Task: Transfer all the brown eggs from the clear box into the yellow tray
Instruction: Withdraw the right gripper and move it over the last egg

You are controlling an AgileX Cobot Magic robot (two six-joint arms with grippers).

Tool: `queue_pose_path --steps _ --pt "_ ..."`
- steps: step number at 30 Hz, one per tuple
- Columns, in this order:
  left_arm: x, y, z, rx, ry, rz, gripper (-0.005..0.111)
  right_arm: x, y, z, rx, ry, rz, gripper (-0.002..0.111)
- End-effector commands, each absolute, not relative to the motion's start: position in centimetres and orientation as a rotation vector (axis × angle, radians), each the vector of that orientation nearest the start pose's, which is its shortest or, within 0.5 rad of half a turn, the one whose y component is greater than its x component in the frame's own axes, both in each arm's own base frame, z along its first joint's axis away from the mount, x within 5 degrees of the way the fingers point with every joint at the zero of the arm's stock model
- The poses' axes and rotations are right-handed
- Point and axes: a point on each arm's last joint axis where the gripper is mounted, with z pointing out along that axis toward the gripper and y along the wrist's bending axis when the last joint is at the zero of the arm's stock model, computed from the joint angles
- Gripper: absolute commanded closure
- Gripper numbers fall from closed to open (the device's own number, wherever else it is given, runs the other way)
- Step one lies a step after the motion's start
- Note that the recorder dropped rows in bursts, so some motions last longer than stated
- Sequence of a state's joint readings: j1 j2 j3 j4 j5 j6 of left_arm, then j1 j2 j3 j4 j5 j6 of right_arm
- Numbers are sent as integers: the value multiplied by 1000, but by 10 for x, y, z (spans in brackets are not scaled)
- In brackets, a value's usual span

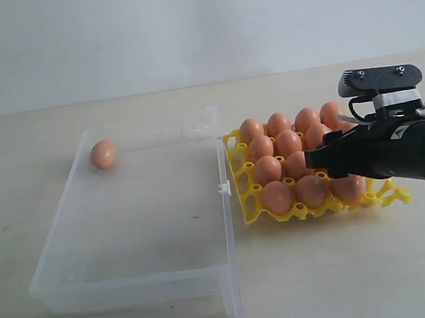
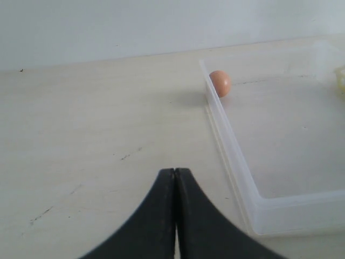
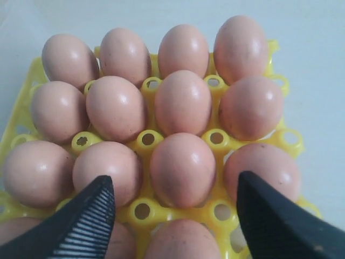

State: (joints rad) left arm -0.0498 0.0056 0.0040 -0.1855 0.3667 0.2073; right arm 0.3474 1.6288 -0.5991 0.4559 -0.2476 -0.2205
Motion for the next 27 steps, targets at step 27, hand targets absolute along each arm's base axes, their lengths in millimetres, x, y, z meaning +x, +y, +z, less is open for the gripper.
queue_pose_path --steps 27 --pt "53 -8 182 118 1831 -72 107 264 209 189 -842 2663 610 73"
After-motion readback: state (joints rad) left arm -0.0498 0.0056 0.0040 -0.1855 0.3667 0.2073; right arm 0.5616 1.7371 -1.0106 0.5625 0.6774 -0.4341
